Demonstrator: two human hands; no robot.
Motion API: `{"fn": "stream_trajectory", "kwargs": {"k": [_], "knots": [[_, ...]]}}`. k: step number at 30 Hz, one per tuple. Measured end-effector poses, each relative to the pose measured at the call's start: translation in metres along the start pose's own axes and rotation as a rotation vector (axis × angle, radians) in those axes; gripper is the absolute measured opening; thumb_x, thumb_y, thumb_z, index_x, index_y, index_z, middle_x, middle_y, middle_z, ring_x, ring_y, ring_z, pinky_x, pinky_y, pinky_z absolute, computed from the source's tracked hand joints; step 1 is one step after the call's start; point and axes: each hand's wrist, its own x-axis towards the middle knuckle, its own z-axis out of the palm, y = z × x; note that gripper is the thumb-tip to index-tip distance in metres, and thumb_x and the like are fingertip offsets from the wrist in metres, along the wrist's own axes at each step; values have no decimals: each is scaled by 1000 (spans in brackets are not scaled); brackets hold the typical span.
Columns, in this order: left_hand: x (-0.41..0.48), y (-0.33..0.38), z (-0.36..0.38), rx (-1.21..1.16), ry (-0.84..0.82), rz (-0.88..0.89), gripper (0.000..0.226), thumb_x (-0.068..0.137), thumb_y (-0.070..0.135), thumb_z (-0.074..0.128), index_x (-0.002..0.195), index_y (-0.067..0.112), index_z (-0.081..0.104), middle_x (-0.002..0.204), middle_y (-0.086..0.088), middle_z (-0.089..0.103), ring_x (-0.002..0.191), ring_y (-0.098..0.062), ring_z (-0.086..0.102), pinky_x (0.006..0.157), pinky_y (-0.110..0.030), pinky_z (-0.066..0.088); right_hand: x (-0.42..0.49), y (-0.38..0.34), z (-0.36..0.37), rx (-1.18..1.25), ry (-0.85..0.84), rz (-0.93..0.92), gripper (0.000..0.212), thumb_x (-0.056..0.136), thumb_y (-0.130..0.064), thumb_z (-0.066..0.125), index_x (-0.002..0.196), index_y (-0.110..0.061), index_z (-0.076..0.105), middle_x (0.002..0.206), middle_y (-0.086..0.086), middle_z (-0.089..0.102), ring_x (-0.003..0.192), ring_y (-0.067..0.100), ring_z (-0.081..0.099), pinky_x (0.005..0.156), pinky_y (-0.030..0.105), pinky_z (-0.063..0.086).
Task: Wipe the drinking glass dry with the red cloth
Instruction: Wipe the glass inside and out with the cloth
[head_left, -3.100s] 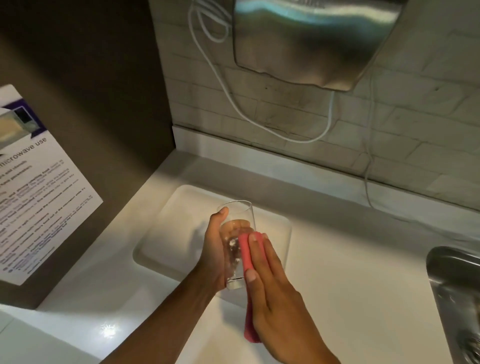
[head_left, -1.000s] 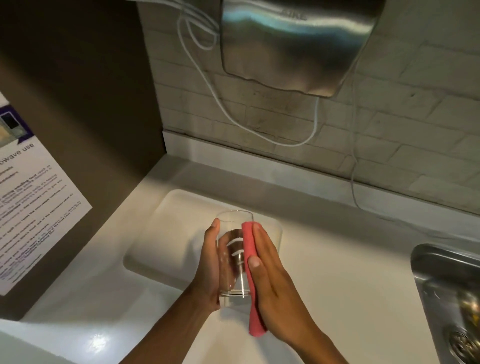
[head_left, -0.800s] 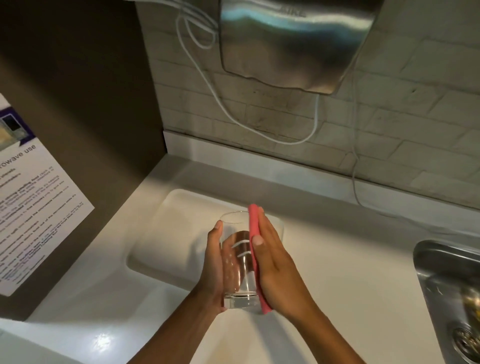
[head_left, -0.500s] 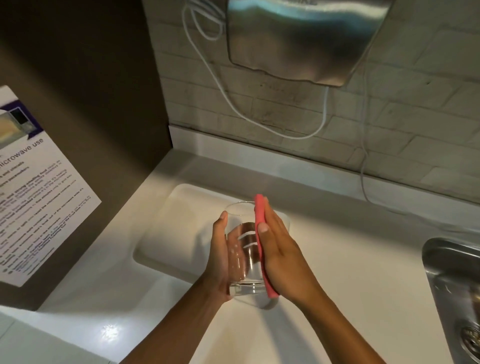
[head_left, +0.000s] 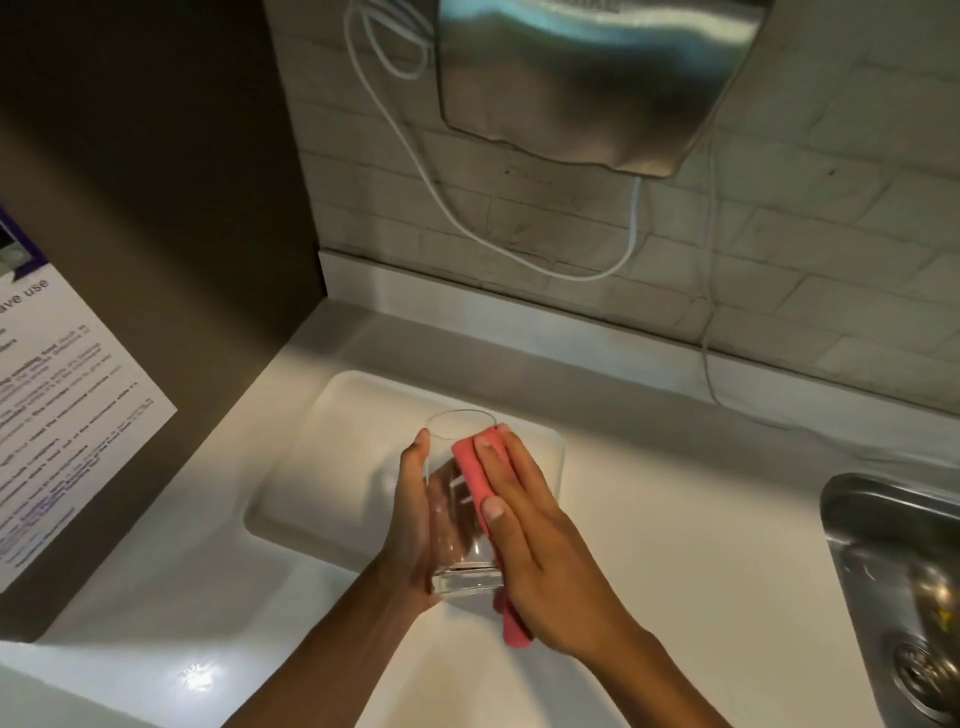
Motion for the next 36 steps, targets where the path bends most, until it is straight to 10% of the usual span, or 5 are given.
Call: {"fn": "stream_trajectory", "kwargs": {"k": [9,14,18,22,36], "knots": [[-3,-2,-1,25,24,15,80,86,74,51,134,13,72,134,-23,72,119,-43,71,110,-61,49,-3,-5,2,-47,-10,9,55,95,-71,4,149,-64,-4,159,-40,-15,144,-19,-8,108,1,2],[-9,-14,1,85,14,-31,79,91,75,50,124,8,78,134,-28,71,129,-48,65,112,-65,48,10,-5,-8,230,50,230,52,101,-60,14,152,-59,2,163,-28,14,145,-1,26,111,22,25],[-4,1,2,-51,-25,-19,77,94,76,48,118,10,81,116,-20,79,106,-37,77,87,-50,63,-10,-10,2,106,-6,73,50,101,-64,12,151,-61,7,160,-39,-4,144,-19,-5,113,10,2],[-4,-8,-3,1,24,-31,83,92,79,44,106,7,83,111,-25,77,99,-39,77,84,-53,64,-20,0,2,172,-56,164,54,99,-64,17,152,-59,9,160,-39,2,149,-10,9,97,-10,7],[-1,-21,-10,-102,105,-51,78,91,80,44,89,14,85,85,-12,82,74,-28,81,60,-42,67,-18,-10,5,205,-34,242,61,94,-61,16,155,-51,17,161,-33,9,146,-11,12,99,-8,1]]}}
